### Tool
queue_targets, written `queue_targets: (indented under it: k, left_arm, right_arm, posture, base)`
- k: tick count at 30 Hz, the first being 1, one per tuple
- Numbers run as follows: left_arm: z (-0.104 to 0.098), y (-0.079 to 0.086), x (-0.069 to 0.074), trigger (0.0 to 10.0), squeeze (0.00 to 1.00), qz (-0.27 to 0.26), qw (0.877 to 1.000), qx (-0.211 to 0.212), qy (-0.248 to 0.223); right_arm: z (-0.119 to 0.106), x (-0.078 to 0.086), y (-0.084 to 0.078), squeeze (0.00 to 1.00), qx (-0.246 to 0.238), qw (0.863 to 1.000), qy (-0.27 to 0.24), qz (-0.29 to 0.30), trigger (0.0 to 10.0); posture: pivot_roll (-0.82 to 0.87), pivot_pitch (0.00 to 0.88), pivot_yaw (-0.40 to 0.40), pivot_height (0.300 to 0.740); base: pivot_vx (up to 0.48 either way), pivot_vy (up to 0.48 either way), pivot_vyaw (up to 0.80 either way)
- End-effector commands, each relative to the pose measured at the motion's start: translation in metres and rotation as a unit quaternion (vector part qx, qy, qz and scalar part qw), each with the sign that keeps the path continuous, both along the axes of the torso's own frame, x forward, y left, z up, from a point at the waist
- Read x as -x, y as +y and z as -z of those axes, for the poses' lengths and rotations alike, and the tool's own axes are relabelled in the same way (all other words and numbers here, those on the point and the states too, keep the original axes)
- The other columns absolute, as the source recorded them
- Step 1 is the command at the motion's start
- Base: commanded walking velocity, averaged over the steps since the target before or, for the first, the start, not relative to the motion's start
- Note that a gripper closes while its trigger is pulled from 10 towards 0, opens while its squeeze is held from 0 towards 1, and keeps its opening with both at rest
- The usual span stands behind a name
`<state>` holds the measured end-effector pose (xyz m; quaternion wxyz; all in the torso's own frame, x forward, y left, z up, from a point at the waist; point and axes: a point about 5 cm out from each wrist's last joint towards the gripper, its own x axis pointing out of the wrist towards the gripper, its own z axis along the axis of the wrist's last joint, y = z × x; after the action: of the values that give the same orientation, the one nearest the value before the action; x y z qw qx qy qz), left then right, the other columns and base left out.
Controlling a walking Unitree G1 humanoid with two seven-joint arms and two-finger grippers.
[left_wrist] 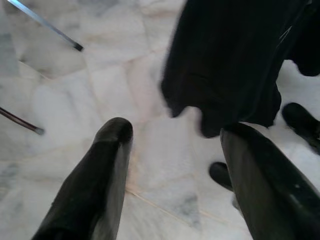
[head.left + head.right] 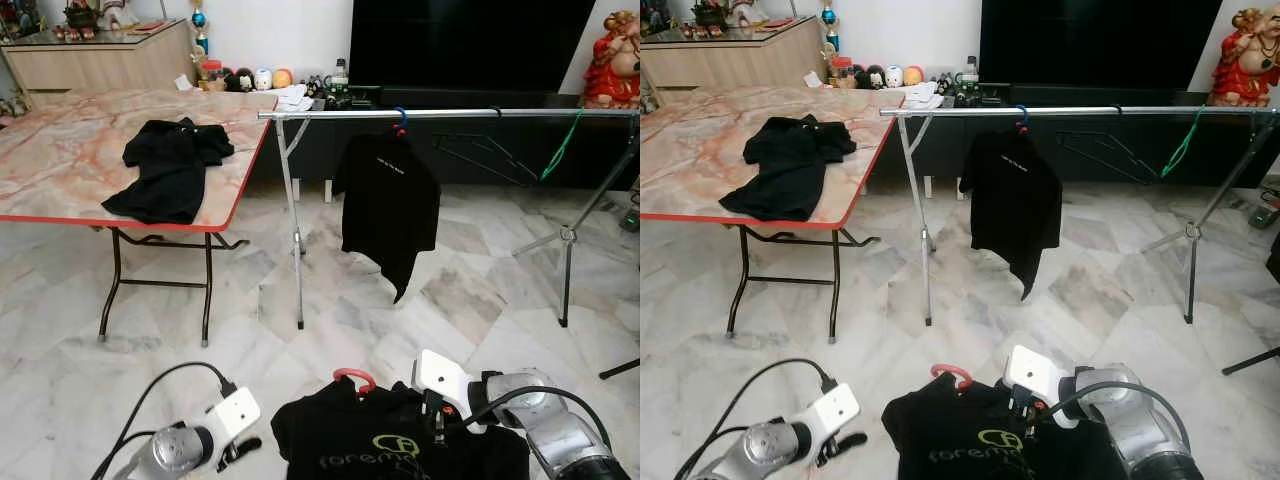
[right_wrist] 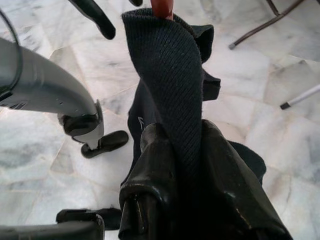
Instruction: Hang hanger
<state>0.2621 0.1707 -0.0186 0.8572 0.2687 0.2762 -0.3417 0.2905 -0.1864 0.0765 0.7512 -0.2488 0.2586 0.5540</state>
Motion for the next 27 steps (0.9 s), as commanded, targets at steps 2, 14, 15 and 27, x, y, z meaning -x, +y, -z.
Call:
queue_targets:
  k: [2, 14, 15, 27]
  left_arm:
    - [0.002, 0.004, 0.001, 10.0, 1.0, -0.009, 1.0, -0.005, 0.017]
    - [-0.009, -0.002, -0.016, 10.0, 0.0, -0.041, 0.999, 0.017, 0.005]
    - [-0.009, -0.003, -0.016, 10.0, 0.0, -0.041, 0.999, 0.018, 0.006]
    - [-0.004, -0.013, -0.016, 9.3, 0.0, -0.037, 0.999, 0.009, 0.033]
  right_arm:
    - [-0.012, -0.002, 0.005, 0.0, -0.007, 1.0, -0.015, -0.023, 10.0]
    - [-0.028, 0.005, 0.015, 0.0, -0.015, 0.998, -0.025, -0.05, 10.0]
    - [-0.029, 0.005, 0.015, 0.0, -0.015, 0.998, -0.025, -0.052, 10.0]
    - [-0.041, 0.001, 0.02, 0.0, -0.014, 0.998, -0.043, -0.052, 10.0]
  posture:
    - [0.02, 0.0, 0.002, 0.74]
    - [0.01, 0.011, 0.002, 0.74]
    - [0.01, 0.013, 0.001, 0.74]
    - [0.01, 0.032, 0.007, 0.74]
  base:
    - [0.0, 0.0, 0.0]
    - [0.0, 0.0, 0.0]
    - [0.0, 0.0, 0.0]
    - [0.0, 0.0, 0.0]
